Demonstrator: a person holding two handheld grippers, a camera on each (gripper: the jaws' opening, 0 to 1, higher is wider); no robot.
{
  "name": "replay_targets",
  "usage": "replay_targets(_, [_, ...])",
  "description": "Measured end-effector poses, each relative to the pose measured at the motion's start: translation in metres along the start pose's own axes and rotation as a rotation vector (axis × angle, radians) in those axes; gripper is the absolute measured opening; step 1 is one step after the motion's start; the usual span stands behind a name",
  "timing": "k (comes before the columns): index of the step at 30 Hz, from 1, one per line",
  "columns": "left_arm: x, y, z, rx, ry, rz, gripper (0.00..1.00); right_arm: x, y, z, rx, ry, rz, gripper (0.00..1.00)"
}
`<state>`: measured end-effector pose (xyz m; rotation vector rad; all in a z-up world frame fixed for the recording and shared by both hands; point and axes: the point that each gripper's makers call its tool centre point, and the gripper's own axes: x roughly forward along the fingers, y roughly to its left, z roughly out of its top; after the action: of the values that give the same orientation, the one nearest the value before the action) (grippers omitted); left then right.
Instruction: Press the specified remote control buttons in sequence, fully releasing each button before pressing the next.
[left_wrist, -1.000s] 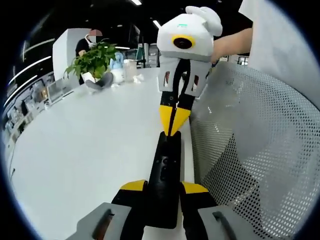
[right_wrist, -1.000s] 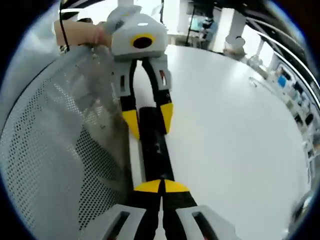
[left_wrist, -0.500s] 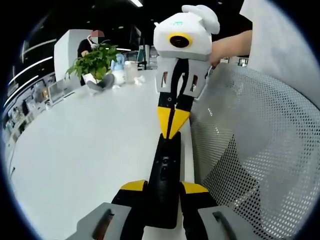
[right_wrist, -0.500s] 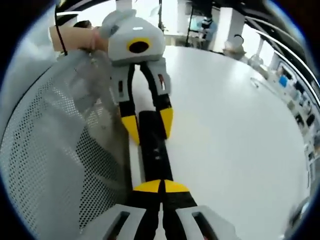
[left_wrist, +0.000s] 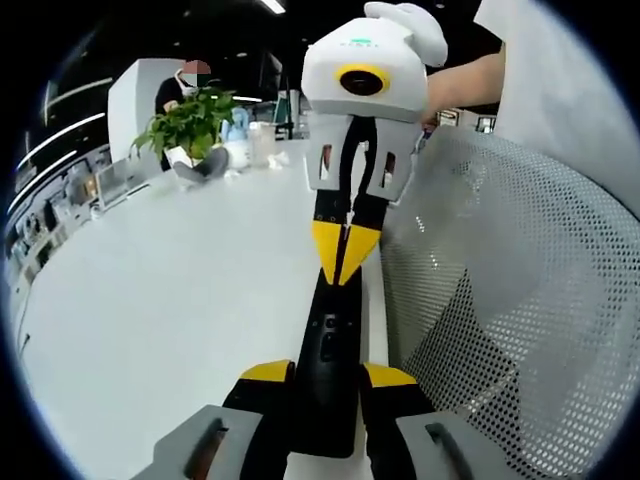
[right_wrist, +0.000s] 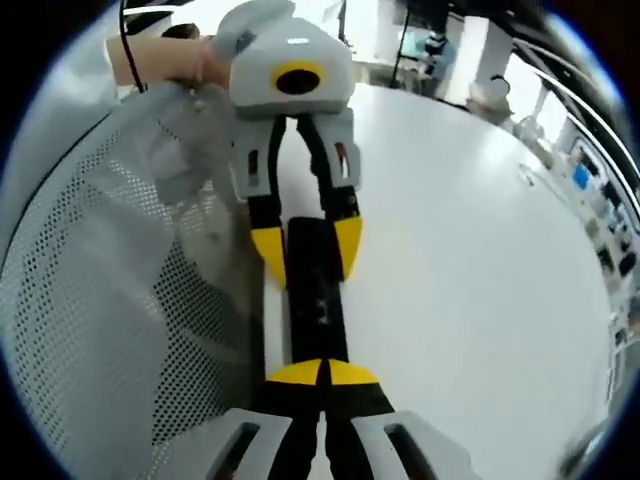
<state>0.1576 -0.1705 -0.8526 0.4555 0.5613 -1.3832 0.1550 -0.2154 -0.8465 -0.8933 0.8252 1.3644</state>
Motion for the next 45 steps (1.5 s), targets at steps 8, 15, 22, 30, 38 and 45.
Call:
replay_targets(8, [0.0005,0.0001,0.0010,-0.004,0.013,0.001,0.27,0.0012,0.0014,-0.0005,-0.092,0.071,0.010,0.00])
replay_targets(15, [0.0019,-0.0023,0.0030,0.037,0.044,-0.006,0.26,0.0008,0.0006,-0.0008,-0.078,0.069,0.008,0.00])
replay_targets(22, [0.0006,-0.0015,0.0026,0.000,0.041,-0.010,0.25,0.0004,0.0003,-0.0001,-0.027,0.008,0.011,0.00])
replay_targets(30, [0.0011,-0.0021,0.0009,0.037,0.037,-0.009,0.25,-0.0022,-0.0004,0.0008,0.138,-0.092,0.049,0.00])
replay_targets(38, [0.0010,-0.0020,0.0007,0.036,0.034,-0.010,0.25,-0.0003,0.0000,0.0061,0.114,-0.108,0.030,0.01])
replay_targets(45, [0.0009,-0.0020,0.0007,0.033,0.033,-0.009,0.25,0.0010,0.0019,0.0069,0.071,-0.080,0.048,0.03])
